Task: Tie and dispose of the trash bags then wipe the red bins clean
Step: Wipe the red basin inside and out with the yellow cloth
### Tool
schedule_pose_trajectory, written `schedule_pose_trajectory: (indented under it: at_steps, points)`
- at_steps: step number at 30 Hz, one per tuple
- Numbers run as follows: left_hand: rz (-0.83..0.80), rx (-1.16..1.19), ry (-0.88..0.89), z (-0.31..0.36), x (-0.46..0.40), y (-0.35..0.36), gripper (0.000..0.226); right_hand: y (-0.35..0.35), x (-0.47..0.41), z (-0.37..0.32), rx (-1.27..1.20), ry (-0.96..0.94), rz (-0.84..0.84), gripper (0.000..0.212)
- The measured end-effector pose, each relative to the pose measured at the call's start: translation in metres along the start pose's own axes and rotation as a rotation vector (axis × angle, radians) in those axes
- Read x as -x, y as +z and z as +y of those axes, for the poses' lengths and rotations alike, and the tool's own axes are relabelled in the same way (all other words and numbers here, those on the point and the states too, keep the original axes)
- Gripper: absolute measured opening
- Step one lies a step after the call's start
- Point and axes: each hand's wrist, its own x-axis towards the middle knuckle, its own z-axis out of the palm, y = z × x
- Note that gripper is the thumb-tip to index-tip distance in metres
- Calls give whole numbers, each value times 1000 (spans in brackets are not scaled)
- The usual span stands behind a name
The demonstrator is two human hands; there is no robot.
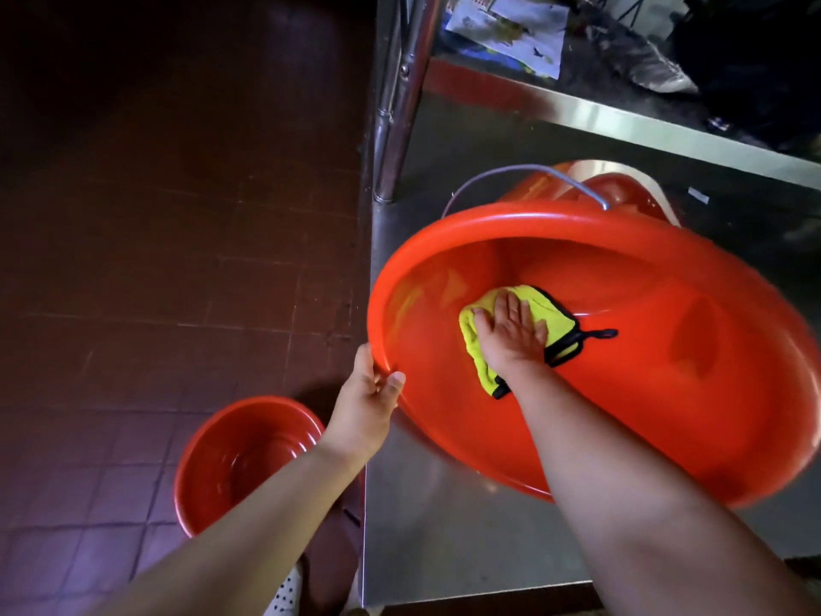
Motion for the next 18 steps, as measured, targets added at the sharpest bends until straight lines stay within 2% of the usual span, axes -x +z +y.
schedule_pose_trajectory:
  at_steps: [3,7,12,18]
  points:
    - [51,-17,-5,0,3,3,13,1,19,-9,-54,1,22,68]
    - [110,-47,23,7,5,7,16,15,77,-25,-120,-105,77,67]
    - [138,-33,-2,10,12,0,28,35,143,-30,-3,-269,136,68]
    - [79,-127,124,32,12,-17,23,28,125,-36,-72,-322,128,66]
